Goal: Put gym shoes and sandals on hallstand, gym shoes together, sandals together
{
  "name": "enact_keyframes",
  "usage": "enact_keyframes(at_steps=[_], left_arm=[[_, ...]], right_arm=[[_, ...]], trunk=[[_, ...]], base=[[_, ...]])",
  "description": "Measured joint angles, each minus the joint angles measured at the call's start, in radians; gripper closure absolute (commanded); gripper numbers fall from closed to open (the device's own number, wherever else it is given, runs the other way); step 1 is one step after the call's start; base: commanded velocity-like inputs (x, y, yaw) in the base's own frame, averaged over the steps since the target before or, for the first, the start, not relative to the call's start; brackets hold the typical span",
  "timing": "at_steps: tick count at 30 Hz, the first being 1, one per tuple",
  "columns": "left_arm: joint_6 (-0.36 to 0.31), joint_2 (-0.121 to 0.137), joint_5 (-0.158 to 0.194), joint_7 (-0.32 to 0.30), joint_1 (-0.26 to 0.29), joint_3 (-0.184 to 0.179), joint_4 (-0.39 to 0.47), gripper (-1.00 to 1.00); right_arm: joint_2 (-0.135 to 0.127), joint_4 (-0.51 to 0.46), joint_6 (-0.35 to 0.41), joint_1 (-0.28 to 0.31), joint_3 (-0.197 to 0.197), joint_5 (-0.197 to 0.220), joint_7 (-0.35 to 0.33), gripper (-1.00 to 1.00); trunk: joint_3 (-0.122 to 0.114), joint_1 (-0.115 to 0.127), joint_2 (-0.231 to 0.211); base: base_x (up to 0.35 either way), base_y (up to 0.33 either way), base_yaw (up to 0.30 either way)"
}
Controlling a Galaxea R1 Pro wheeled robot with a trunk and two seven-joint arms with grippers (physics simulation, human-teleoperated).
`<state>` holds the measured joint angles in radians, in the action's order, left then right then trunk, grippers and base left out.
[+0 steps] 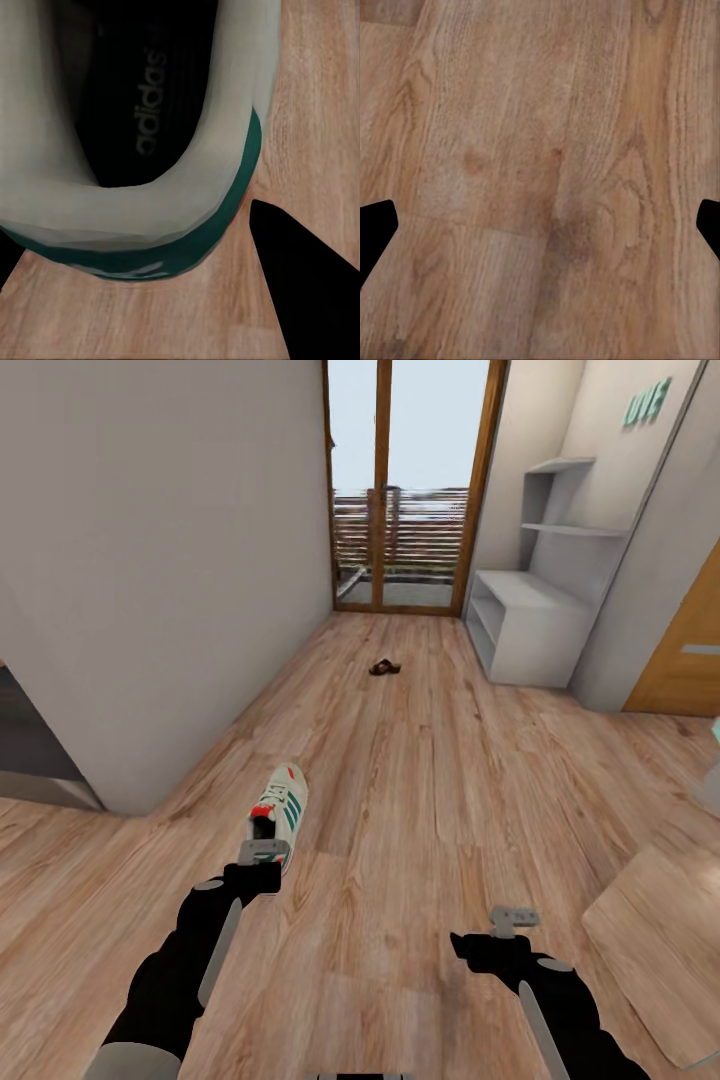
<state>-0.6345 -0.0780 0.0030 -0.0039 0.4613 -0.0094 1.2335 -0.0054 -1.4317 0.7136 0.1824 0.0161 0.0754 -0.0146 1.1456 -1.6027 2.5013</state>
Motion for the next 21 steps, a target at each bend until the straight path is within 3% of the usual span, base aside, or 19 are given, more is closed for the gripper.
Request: enact_keyframes(at_steps=[21], left_arm=[[0.000,0.000,0.001,0.000,0.000,0.000,0.000,1.00]], right_arm=[[0.000,-0.004,0.002,0.000,-0.001,0.004,0.000,-1.00]], trunk=[[0.000,0.000,0.000]], base=[[0.347,-0.002,0.000]])
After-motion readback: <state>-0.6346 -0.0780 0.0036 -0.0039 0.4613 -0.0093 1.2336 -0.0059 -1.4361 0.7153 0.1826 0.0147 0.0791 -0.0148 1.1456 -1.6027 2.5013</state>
